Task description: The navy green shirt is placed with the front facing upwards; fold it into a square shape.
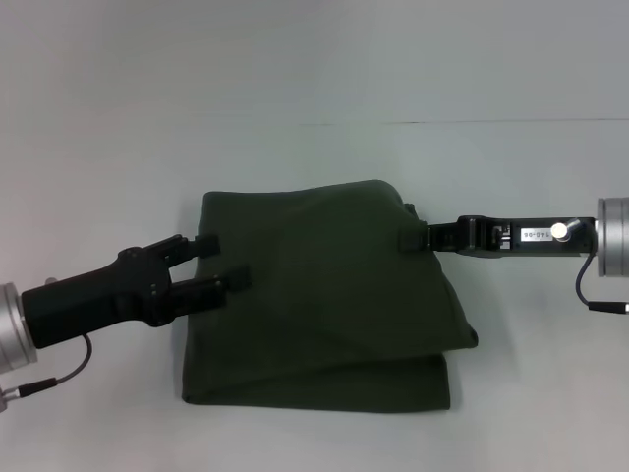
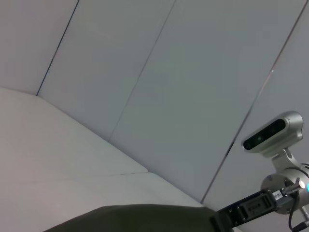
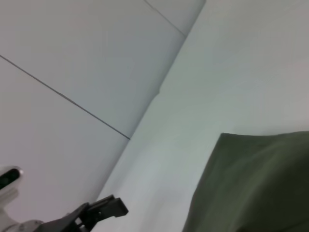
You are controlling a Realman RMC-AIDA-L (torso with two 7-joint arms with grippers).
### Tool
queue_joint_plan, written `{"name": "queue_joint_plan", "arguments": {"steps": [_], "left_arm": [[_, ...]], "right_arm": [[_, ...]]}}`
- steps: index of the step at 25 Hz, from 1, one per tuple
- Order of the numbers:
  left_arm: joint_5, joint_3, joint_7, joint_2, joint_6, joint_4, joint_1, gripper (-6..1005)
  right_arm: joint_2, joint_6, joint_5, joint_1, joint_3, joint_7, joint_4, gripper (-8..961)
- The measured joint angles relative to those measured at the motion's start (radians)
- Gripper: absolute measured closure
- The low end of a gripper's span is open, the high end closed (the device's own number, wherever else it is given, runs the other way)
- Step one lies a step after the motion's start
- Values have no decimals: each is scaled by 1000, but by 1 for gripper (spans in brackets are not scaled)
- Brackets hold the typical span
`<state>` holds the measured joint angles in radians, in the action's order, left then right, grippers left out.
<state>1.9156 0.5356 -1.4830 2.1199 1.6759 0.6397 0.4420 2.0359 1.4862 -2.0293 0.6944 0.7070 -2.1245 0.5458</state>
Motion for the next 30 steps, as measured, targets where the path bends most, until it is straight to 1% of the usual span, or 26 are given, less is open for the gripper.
{"name": "queue_joint_plan", "arguments": {"steps": [10, 21, 26, 30], "left_arm": [[-2, -22, -1, 0, -9, 0, 0, 113], [-7, -25, -3, -1, -10, -5, 0, 112], [-9, -28, -5, 0, -17, -10, 3, 112], [-9, -32, -5, 2, -24, -19, 3, 112]], "right_arm": [[1, 74, 22, 2, -12, -23, 36, 916], [-1, 118, 41, -51, -20, -30, 37, 916], [-1, 116, 40, -68, -23, -38, 35, 916], [-1, 83, 35, -84, -15, -38, 30, 916]]}}
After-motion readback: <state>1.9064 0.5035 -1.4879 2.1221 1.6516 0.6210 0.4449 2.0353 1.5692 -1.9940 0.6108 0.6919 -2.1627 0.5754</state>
